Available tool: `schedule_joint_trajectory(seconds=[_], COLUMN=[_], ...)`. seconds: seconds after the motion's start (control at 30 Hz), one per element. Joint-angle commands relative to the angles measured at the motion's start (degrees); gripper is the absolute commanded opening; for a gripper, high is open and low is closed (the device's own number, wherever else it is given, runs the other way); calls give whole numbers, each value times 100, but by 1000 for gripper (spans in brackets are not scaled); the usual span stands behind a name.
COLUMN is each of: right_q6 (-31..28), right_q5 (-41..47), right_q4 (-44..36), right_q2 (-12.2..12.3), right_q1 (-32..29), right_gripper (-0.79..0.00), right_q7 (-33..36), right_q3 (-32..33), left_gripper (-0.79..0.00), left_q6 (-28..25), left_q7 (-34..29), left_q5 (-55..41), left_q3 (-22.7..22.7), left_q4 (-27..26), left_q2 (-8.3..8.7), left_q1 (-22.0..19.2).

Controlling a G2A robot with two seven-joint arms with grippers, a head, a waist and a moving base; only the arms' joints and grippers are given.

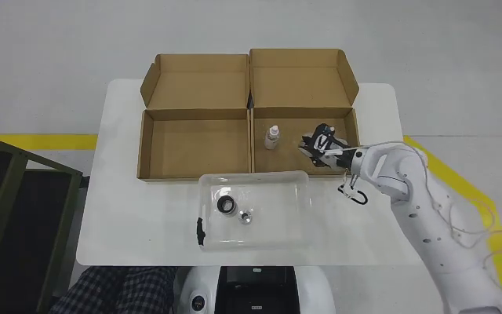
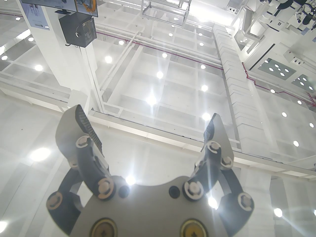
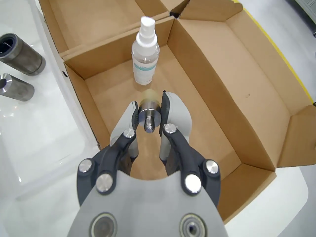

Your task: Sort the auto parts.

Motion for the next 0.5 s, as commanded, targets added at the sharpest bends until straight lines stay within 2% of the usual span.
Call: schedule_joint_trajectory(seconds=[0.0,0.47], right_q6=[-29,-235], right_q5=[-19,-85], right_q4=[160,1293], right_q2=[-19,-273], right_q1=[133,1212], right_gripper=[-785,-785], right_q7=[65,402], right_q3=[-93,-1017], left_gripper=[0,0], left_q6=[0,0], left_q7=[0,0], left_q5=[0,0], left_q3=[0,0], left_q4=[0,0], left_q2=[0,0], left_q1=[0,0])
